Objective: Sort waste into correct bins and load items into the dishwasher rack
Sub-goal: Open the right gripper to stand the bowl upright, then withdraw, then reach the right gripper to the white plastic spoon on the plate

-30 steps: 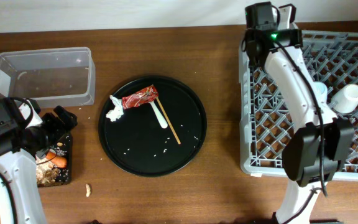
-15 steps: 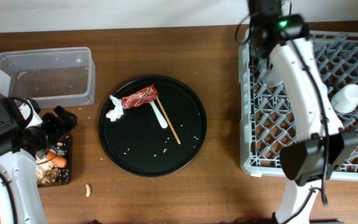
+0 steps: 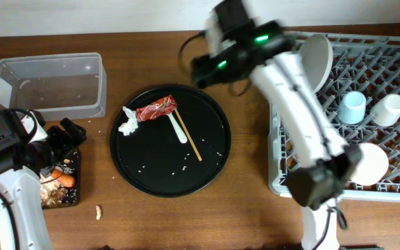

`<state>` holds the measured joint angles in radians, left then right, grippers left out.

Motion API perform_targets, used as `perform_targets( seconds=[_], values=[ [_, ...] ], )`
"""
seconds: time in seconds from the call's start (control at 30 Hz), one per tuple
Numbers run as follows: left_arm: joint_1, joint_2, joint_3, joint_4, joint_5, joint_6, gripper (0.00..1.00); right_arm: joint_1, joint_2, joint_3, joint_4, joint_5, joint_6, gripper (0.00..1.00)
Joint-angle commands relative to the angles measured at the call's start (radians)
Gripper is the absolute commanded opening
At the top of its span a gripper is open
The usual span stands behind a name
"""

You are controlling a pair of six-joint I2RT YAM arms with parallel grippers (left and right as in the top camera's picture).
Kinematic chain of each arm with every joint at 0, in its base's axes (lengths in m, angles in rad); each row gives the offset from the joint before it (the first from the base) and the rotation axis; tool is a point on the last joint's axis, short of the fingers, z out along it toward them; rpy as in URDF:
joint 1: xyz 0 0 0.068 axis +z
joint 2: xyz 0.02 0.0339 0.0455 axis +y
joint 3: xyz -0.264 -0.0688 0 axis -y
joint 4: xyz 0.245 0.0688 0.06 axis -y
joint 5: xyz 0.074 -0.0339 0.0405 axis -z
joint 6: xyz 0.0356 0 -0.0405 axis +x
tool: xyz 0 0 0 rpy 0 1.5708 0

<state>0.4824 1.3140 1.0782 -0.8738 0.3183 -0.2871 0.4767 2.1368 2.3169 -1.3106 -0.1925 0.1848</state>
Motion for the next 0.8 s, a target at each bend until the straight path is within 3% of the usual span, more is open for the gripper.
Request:
perform_targets(
  seconds=[0.0,0.1,0.27,0.77],
  values=[
    [0.005,0.0,0.016,0.002,0.007,0.016,0.99,0.086,0.089,-0.08,0.05,0.072,0.008,0.84],
    [0.005,0.0,0.016,0.002,0.007,0.016,0.99,0.14,0.153,-0.116,0.092,0.074,0.008,0.82],
    [0.005,0.0,0.016,0.002,0.007,0.016,0.99,0.2,0.246,-0.119,0.15,0.086,0.007,0.62],
    [0.005,0.0,0.016,0.002,0.007,0.016,0.99,0.233,0.31,-0.163,0.303,0.149,0.007,0.55]
  ],
)
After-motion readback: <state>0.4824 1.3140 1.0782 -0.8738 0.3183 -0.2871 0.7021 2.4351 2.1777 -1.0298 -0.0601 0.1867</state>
